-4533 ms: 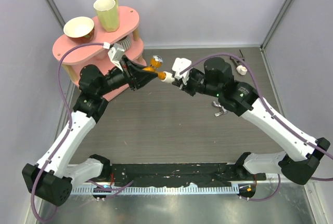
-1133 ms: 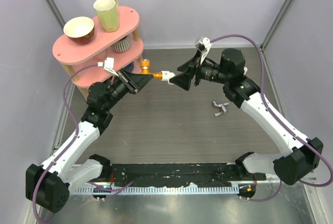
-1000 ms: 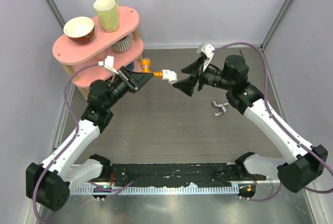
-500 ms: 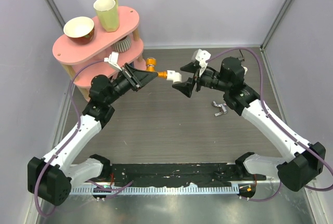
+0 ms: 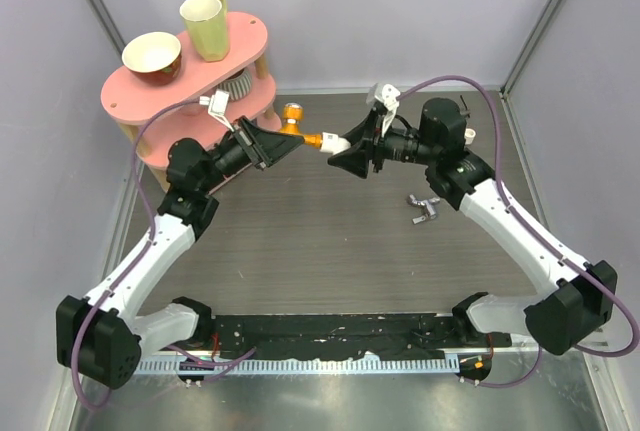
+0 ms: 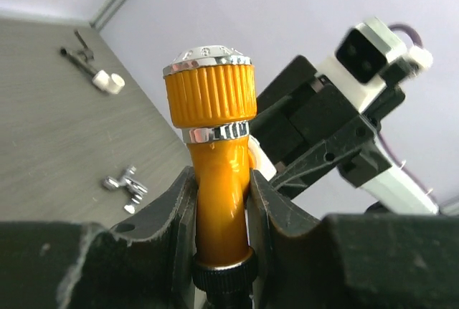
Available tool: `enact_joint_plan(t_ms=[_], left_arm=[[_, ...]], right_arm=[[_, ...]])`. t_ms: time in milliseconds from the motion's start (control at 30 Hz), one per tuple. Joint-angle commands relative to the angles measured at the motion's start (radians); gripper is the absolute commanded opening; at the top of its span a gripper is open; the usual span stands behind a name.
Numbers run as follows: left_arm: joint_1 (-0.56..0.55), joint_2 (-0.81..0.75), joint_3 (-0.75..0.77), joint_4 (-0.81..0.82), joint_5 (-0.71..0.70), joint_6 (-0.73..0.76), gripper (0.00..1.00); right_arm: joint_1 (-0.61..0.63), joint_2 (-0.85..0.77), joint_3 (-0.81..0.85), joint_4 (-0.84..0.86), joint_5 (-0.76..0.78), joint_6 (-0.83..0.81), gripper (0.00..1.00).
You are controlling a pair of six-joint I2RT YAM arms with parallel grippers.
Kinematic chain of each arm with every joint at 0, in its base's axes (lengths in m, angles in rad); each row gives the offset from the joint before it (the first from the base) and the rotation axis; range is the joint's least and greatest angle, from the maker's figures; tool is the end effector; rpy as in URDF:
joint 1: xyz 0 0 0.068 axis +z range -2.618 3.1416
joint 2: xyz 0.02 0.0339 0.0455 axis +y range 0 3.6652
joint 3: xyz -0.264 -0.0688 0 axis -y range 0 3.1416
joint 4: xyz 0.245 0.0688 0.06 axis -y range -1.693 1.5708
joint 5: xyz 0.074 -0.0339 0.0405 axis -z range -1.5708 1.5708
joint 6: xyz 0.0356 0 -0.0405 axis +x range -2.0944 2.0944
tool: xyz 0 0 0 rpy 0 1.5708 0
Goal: Install the water faucets
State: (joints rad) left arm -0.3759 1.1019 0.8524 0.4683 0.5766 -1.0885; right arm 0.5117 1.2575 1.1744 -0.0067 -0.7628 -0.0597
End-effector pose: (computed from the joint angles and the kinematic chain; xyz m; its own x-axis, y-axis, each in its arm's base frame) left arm 0.2294 -0.1114 0.3692 -0.6176 -0.5547 -0.5576 0.5512 0.2005 -0.8099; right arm 0.2383 0.1620 0.3952 -0.0211 -0.0613 -0.9979 -0.9570 0.2902 0.0024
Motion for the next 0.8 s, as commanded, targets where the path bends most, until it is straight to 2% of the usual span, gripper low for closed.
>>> enact_joint_plan(t_ms=[0, 167, 233, 300, 333, 433, 467, 533, 567, 633, 667, 700, 767], left_arm=[[-0.021, -0.037, 0.030, 0.113, 0.241, 0.315, 0.00], [-0.020, -0.147, -0.027, -0.011, 0.298, 0.773, 0.00], [-0.020, -0.171, -0.035, -0.092, 0.305, 0.866, 0.00], [-0.020, -0.194, -0.026, -0.158, 0.312, 0.971, 0.00], [-0.020, -0.200, -0.021, -0.215, 0.321, 0.995, 0.00], [-0.021, -0.218, -0.015, -0.264, 0.328, 1.026, 0.00], [-0.020, -0.221, -0.021, -0.270, 0.328, 1.026, 0.00], [-0.021, -0.232, -0.027, -0.280, 0.325, 1.017, 0.00], [-0.021, -0.238, -0.033, -0.281, 0.327, 1.012, 0.00], [-0.020, -0.250, -0.039, -0.272, 0.319, 0.981, 0.00], [-0.020, -0.252, -0.045, -0.263, 0.304, 0.966, 0.00], [-0.020, -0.255, -0.049, -0.234, 0.275, 0.945, 0.00], [-0.021, -0.252, -0.049, -0.205, 0.214, 0.843, 0.00]], right_arm=[[0.016, 0.037, 0.114, 0.131, -0.156, 0.339, 0.01], [-0.005, 0.080, 0.181, 0.198, -0.199, 0.641, 0.01], [-0.030, 0.098, 0.191, 0.226, -0.219, 0.804, 0.01], [-0.047, 0.112, 0.166, 0.351, -0.234, 0.927, 0.01], [-0.070, 0.117, 0.154, 0.399, -0.233, 1.049, 0.01], [-0.099, 0.129, 0.125, 0.504, -0.216, 1.149, 0.16], [-0.114, 0.131, 0.120, 0.507, -0.207, 1.156, 0.29], [-0.122, 0.128, 0.122, 0.475, -0.193, 1.132, 0.40], [-0.124, 0.128, 0.140, 0.438, -0.185, 1.062, 0.48], [-0.125, 0.118, 0.165, 0.307, -0.149, 0.958, 0.55], [-0.124, 0.112, 0.178, 0.277, -0.139, 0.908, 0.61], [-0.124, 0.103, 0.180, 0.258, -0.132, 0.812, 0.64], [-0.124, 0.077, 0.176, 0.215, -0.118, 0.735, 0.70]])
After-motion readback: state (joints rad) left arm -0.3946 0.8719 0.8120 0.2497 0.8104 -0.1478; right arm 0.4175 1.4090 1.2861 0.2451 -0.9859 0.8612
